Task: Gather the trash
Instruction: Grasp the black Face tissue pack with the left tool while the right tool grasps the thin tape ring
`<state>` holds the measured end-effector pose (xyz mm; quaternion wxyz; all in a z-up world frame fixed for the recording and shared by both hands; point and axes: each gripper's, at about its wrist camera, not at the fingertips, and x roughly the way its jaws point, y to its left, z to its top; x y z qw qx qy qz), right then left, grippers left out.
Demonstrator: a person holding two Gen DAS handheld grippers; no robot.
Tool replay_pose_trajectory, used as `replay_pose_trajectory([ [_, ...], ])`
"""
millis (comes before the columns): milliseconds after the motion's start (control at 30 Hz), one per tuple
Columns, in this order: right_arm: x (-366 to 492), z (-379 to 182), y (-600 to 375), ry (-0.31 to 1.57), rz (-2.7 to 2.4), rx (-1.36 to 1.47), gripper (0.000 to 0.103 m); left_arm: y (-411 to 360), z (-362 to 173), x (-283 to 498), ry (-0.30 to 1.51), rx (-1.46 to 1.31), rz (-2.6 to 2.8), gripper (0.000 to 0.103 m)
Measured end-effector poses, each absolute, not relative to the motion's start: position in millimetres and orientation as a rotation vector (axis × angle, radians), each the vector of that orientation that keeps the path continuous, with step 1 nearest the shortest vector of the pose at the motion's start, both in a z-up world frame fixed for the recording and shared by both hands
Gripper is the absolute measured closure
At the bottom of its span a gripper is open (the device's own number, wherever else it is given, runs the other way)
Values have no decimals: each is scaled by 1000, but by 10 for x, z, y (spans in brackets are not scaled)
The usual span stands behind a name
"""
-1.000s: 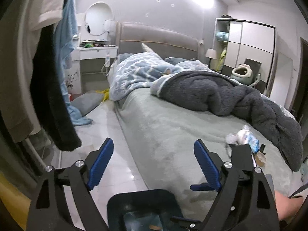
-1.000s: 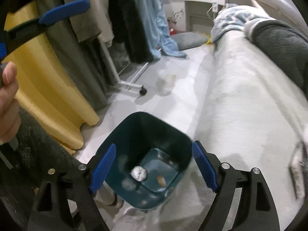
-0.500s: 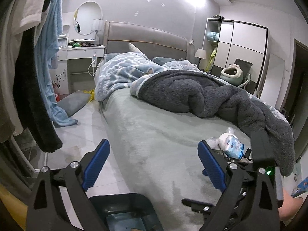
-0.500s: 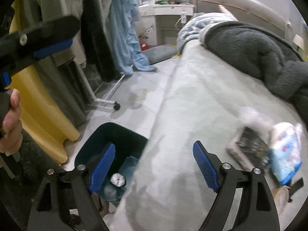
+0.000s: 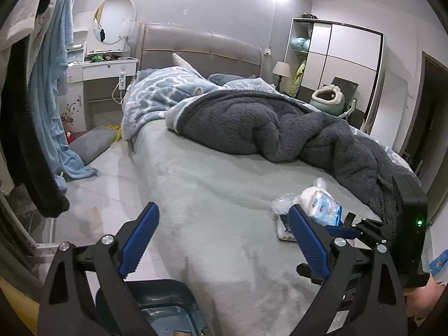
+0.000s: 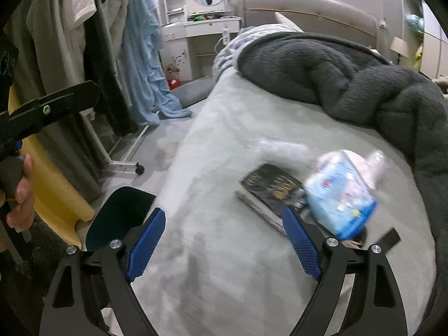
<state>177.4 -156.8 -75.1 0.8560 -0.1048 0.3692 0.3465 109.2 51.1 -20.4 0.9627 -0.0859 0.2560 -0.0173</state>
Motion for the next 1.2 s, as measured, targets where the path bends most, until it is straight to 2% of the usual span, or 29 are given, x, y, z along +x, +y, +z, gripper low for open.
replay_pose_trajectory([
  [467, 1779, -726, -2320, 718, 552, -114, 16, 74, -431, 1387, 613, -180, -154, 8],
  [833, 1812, -921, -2634, 792, 542, -2, 16, -321, -652, 1614, 695, -156, -263, 8],
  [1200, 1940, -1089, -2597, 838, 566, 4, 35, -502, -890, 1897, 764, -116, -273, 8],
])
